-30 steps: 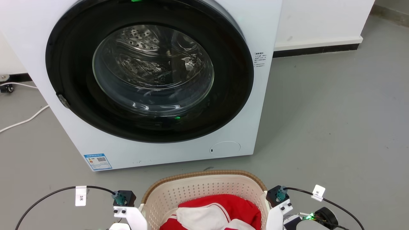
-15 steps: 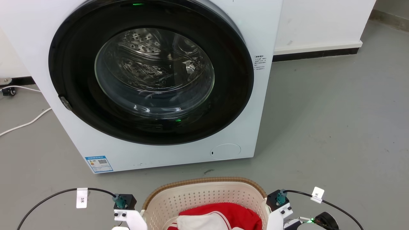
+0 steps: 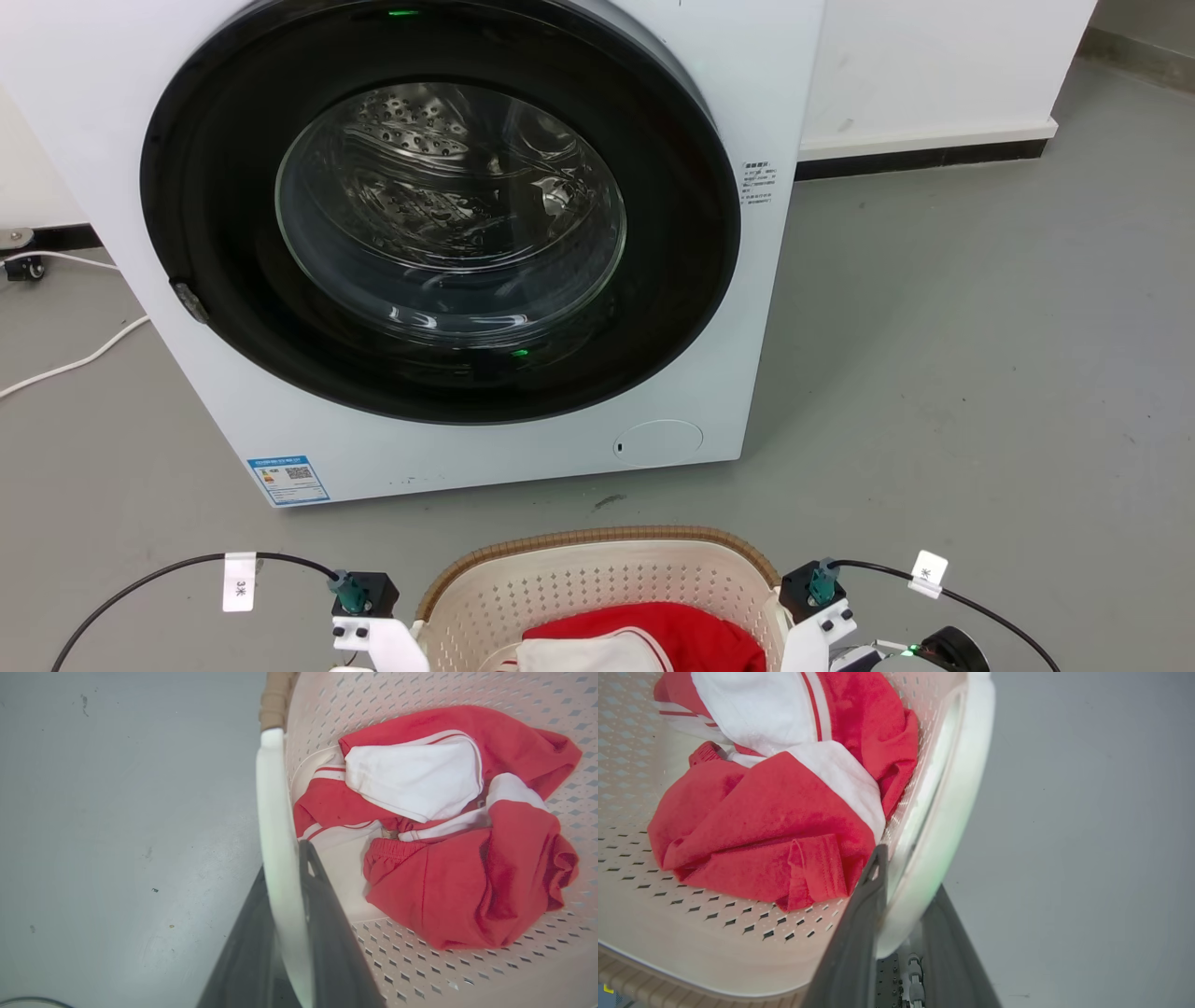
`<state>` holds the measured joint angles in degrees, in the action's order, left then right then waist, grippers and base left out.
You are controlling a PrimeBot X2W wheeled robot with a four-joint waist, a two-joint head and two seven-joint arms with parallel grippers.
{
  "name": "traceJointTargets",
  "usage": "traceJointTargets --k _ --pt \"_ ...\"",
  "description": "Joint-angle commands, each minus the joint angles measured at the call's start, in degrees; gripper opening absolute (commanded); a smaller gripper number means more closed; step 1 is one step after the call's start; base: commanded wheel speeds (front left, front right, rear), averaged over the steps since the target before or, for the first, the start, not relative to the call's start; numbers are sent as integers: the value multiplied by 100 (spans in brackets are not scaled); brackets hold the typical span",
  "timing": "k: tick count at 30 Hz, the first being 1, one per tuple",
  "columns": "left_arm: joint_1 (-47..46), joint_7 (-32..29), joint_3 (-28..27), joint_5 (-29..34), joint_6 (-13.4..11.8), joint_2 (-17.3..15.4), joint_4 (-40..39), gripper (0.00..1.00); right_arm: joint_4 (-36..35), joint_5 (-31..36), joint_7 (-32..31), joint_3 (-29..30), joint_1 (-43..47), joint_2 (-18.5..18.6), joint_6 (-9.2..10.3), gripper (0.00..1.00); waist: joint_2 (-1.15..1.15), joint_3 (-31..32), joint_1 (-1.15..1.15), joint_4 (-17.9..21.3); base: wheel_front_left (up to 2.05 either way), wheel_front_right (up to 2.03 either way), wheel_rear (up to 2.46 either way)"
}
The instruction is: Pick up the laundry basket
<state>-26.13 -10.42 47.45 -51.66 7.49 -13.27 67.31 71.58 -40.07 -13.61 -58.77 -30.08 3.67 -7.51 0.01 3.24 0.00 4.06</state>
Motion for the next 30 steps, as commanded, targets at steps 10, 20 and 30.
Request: traceJointTargets --k 10,20,30 --pt "-147 111 252 -257 -10 -123 46 0 52 -249 40 -300 -41 97 4 0 -1 -6 0 -3 0 0 0" --pt "-165 177 429 -419 -10 -142 81 0 85 -419 92 -476 -75 109 4 0 -1 7 0 -12 0 0 0" --pt "-178 219 592 -589 -10 -155 108 0 118 -563 127 -641 -93 100 4 0 -1 13 0 -15 0 0 0"
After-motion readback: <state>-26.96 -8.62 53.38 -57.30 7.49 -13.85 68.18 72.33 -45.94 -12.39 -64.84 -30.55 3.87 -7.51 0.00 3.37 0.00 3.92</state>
